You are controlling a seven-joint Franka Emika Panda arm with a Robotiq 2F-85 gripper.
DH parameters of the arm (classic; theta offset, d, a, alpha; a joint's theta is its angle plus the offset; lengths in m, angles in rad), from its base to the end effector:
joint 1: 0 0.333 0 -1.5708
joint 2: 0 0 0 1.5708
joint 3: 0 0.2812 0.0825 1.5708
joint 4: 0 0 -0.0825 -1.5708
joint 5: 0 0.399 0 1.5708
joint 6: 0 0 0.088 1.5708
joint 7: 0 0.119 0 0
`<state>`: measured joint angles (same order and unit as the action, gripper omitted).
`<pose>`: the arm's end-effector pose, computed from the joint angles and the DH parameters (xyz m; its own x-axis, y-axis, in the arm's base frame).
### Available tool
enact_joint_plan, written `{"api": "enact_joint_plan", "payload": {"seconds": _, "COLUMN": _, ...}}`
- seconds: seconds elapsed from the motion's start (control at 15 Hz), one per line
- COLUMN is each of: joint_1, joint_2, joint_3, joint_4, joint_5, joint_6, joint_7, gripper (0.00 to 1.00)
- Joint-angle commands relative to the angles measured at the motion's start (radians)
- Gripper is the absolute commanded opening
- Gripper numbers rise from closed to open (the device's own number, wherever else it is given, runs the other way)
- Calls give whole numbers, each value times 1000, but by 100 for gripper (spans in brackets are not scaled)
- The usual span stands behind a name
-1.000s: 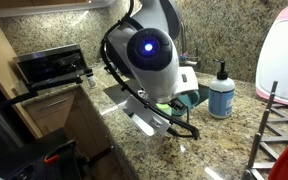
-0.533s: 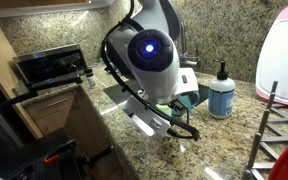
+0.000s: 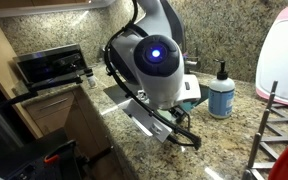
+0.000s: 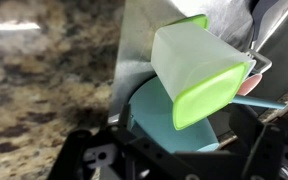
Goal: Take the green lid from the sink and put it on the dish rack
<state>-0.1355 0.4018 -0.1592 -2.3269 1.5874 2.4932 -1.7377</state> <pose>0.4594 -0.1468 0.0942 0.8693 -0.0997 0.4842 0.1387 -0.8909 -0.4325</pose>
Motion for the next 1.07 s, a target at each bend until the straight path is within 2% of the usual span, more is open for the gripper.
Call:
{"api": "enact_joint_plan", "payload": {"seconds": 0.0, "joint_1": 3, "joint_2": 12, "joint_3": -5, "joint_4": 22, "joint_5": -5, "joint_6": -4, "joint_7": 15, "gripper": 100}}
{"api": "enact_joint_plan", "payload": {"seconds": 0.53, "joint_1": 50, "joint_2": -16, "joint_3": 35, "joint_4": -27, "joint_5": 57, "joint_6": 25, "joint_7": -44, "gripper": 100}}
{"api": "enact_joint_plan", "payload": {"seconds": 1.0, "joint_1": 94, "joint_2": 1, "joint_3": 44, "joint_4": -16, "joint_5": 113, "joint_6": 34, "joint_7": -62, "gripper": 100}}
